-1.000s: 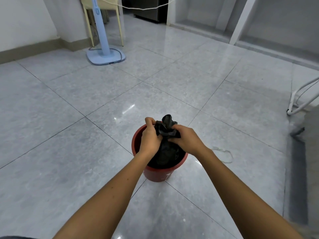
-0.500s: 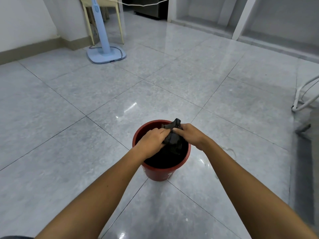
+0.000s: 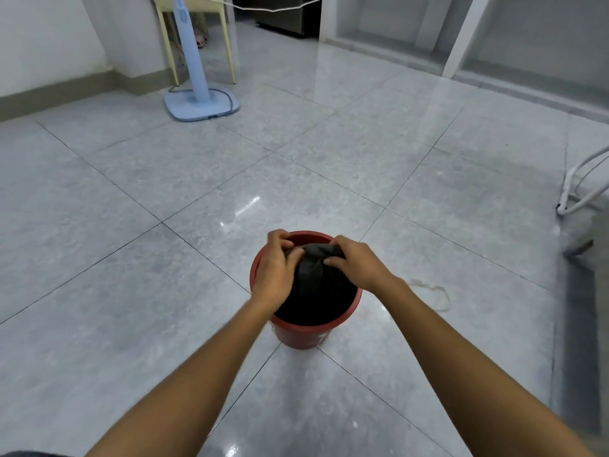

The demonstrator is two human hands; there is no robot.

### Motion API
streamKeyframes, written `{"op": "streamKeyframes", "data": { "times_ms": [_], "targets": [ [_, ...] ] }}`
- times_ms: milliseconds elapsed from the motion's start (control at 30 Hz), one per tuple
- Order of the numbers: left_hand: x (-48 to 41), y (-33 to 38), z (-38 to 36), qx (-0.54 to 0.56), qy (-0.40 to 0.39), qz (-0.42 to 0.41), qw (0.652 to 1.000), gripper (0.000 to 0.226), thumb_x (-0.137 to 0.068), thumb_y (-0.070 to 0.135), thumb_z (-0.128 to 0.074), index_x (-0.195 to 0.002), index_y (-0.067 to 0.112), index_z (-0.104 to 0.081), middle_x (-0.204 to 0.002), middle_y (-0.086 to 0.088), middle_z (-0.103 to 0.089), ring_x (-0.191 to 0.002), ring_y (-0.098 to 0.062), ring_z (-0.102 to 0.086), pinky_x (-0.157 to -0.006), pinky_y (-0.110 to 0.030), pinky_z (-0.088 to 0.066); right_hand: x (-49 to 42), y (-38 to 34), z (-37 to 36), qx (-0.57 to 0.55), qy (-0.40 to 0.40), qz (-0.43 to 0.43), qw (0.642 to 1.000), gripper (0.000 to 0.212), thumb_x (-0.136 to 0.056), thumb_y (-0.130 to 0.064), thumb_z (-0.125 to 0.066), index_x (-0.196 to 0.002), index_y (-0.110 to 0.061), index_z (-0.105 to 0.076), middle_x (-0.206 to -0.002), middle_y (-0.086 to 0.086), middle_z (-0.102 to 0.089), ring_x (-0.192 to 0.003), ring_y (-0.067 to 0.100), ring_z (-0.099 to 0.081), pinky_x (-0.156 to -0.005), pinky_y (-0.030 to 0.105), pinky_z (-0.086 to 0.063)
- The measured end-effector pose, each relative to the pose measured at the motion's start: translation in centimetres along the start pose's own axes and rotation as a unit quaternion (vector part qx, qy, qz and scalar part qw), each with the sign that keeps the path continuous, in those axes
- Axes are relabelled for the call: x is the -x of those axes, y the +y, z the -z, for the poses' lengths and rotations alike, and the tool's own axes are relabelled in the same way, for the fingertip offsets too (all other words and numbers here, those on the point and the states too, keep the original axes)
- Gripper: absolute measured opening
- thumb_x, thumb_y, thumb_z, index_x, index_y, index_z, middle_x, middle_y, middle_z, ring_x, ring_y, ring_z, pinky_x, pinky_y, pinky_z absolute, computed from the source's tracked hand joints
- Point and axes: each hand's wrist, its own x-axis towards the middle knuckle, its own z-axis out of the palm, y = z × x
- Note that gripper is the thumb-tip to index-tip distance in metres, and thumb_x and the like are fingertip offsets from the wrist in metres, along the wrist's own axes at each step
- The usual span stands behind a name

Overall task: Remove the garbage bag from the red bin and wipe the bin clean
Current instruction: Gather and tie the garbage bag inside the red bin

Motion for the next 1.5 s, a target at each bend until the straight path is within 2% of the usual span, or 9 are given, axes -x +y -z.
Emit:
{"op": "streamKeyframes", "data": {
  "times_ms": [67,167,267,567,700,867,1067,1300,1500],
  "targets": [
    [2.2,-0.8,-0.8,0.014,0.073,0.005,0.997,0.051,-0.093,0.031,-0.054,-0.139,0.023,-0.033,-0.134,0.004,-0.049,-0.122,-0.015,-0.049,-0.096,-0.023,-0.041,0.1,-0.1,-0.5,-0.040,0.027,-0.022,0.999,0.014,-0.092,-0.031,-0.060,-0.099,-0.023,-0.051,-0.089,-0.006,-0.057,-0.082,0.015,-0.055,-0.060,0.021,-0.038],
    [4.0,-1.1,-2.0,0.084,-0.110,0.061,0.988,0.097,-0.083,0.043,-0.067,-0.151,0.030,0.002,-0.153,0.004,-0.028,-0.138,-0.014,-0.032,-0.105,-0.024,-0.029,0.3,-0.5,-0.6,-0.055,-0.004,-0.023,0.998,0.020,-0.093,-0.028,-0.059,-0.106,-0.013,-0.062,-0.100,0.003,-0.066,-0.095,0.022,-0.061,-0.078,0.032,-0.050],
    [3.3,-0.6,-2.8,0.069,-0.130,0.061,0.987,0.114,-0.072,0.044,-0.077,-0.150,0.031,0.005,-0.150,0.004,-0.033,-0.135,-0.015,-0.037,-0.104,-0.025,-0.033,0.7,-1.3,0.3,-0.131,-0.089,-0.032,0.987,0.021,-0.098,-0.017,-0.051,-0.109,-0.003,-0.063,-0.106,0.013,-0.067,-0.100,0.025,-0.063,-0.090,0.039,-0.054],
    [1.7,-0.8,-4.9,0.112,-0.035,0.049,0.992,0.037,-0.090,0.026,-0.062,-0.125,0.032,-0.050,-0.096,0.022,-0.060,-0.092,-0.001,-0.059,-0.066,-0.005,-0.043,0.6,-1.9,2.0,-0.125,-0.144,-0.037,0.981,0.013,-0.093,-0.014,-0.059,-0.097,-0.011,-0.071,-0.095,0.009,-0.071,-0.092,0.021,-0.065,-0.089,0.034,-0.053],
    [1.3,-1.3,-5.0,0.099,0.010,0.060,0.993,0.031,-0.091,0.022,-0.061,-0.120,0.030,-0.054,-0.097,0.023,-0.058,-0.092,0.001,-0.056,-0.080,-0.011,-0.040,0.9,2.1,2.7,-0.211,0.018,-0.099,0.972,0.004,-0.082,-0.020,-0.072,-0.079,-0.023,-0.071,-0.070,-0.010,-0.060,-0.068,0.006,-0.054,-0.061,0.017,-0.042],
    [0.8,-2.2,-4.7,0.102,0.041,-0.004,0.994,0.028,-0.082,0.022,-0.071,-0.094,0.044,-0.061,-0.093,0.031,-0.064,-0.094,0.014,-0.059,-0.083,-0.007,-0.047,3.2,14.4,0.7,-0.266,0.187,-0.307,0.894,0.010,-0.087,-0.018,-0.060,-0.083,-0.013,-0.068,-0.081,0.001,-0.062,-0.072,0.016,-0.057,-0.063,0.025,-0.042],
    [-0.9,-1.8,-5.9,0.123,0.006,-0.037,0.992,0.036,-0.081,0.030,-0.073,-0.114,0.019,-0.066,-0.108,0.023,-0.067,-0.108,0.007,-0.058,-0.089,0.000,-0.039,4.9,24.9,-4.7,-0.078,0.129,-0.390,0.908,0.029,-0.093,-0.017,-0.047,-0.109,-0.007,-0.069,-0.117,0.013,-0.066,-0.111,0.031,-0.059,-0.083,0.028,-0.041],
    [-2.1,-3.0,-7.3,0.122,0.007,-0.046,0.991,0.029,-0.087,0.031,-0.067,-0.112,0.015,-0.066,-0.113,0.010,-0.067,-0.108,0.001,-0.060,-0.088,-0.008,-0.045,3.3,29.1,-9.8,-0.011,-0.050,-0.404,0.913,0.063,-0.093,-0.047,-0.050,-0.149,-0.030,-0.027,-0.160,0.012,-0.006,-0.145,0.038,-0.012,-0.114,0.049,-0.019],
    [-2.0,-3.2,-7.6,0.162,-0.010,0.005,0.987,0.029,-0.085,0.029,-0.068,-0.113,0.025,-0.060,-0.104,0.017,-0.065,-0.100,0.009,-0.061,-0.079,-0.005,-0.047,4.2,27.8,-9.9,-0.012,0.213,-0.376,0.902,0.038,-0.090,-0.026,-0.055,-0.122,-0.007,-0.061,-0.115,0.017,-0.065,-0.108,0.035,-0.058,-0.089,0.036,-0.044]
  ]
}}
